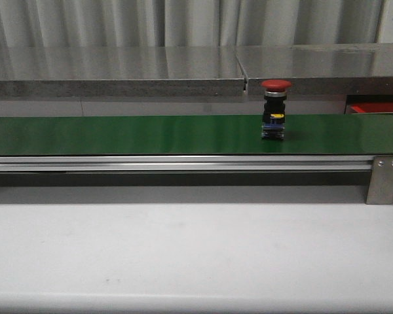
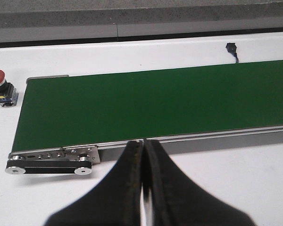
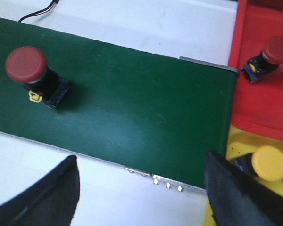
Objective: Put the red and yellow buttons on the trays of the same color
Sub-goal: 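Raise the right gripper out of the yellow tray, then lower the right gripper onto the red button on the belt and grasp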
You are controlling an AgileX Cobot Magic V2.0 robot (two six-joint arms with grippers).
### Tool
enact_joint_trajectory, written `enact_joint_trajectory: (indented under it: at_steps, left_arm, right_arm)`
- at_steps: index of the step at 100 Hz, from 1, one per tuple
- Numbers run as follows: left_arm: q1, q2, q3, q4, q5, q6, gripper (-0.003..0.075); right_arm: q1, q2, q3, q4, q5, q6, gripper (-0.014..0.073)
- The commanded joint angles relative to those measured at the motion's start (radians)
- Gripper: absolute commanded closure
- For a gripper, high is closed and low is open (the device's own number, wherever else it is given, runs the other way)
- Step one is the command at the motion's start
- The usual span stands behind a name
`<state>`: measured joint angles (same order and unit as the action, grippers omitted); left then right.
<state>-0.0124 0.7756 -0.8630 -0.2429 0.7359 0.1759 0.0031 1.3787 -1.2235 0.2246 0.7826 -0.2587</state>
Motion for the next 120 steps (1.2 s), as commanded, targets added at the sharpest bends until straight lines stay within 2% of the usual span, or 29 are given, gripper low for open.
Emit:
enact_joint_trajectory:
  at_steps: [1, 41, 61, 81, 90, 105, 110, 120]
  left_arm:
    - [-0.007, 0.003, -0.024, -0.015, -0.072, -0.004, 0.0741]
    - [-0.007, 0.003, -0.024, -0.015, -0.072, -0.004, 0.0741]
    - [-0.007, 0.003, -0.024, -0.015, -0.072, -0.004, 0.0741]
    - [-0.007, 0.003, -0.024, -0.015, -0.072, -0.004, 0.0741]
    - [-0.007, 0.003, -0.024, -0.015, -0.072, -0.004, 0.0741]
    - [-0.007, 0.003, -0.024, -0.015, -0.072, -0.004, 0.0741]
    - [-0.007, 0.003, -0.024, -0.015, -0.072, -0.004, 0.0741]
    - [-0.007, 0.003, -0.024, -0.015, -0.072, -0.004, 0.0741]
  right_arm:
    - [0.025, 0.039, -0.098, 0.012, -0.011, -0.008, 0.0008]
    - [0.125, 0.341, -0.404, 0.014, 0.213, -0.105, 0.0008]
    - [0.128, 0.438, -0.48, 0.043, 0.245, -0.114, 0.0008]
    - [0.128, 0.485, -0.49, 0.06, 0.227, -0.124, 0.0018]
    - [0.128, 0.501, -0.49, 0.06, 0.222, -0.124, 0.0109]
    - [0.127, 0.507, -0.49, 0.06, 0.215, -0.124, 0.04]
    - [0.127, 0.507, -0.49, 0.06, 0.207, -0.124, 0.0472]
    - [0.123, 0.499, -0.49, 0.06, 0.182, -0.123, 0.0543]
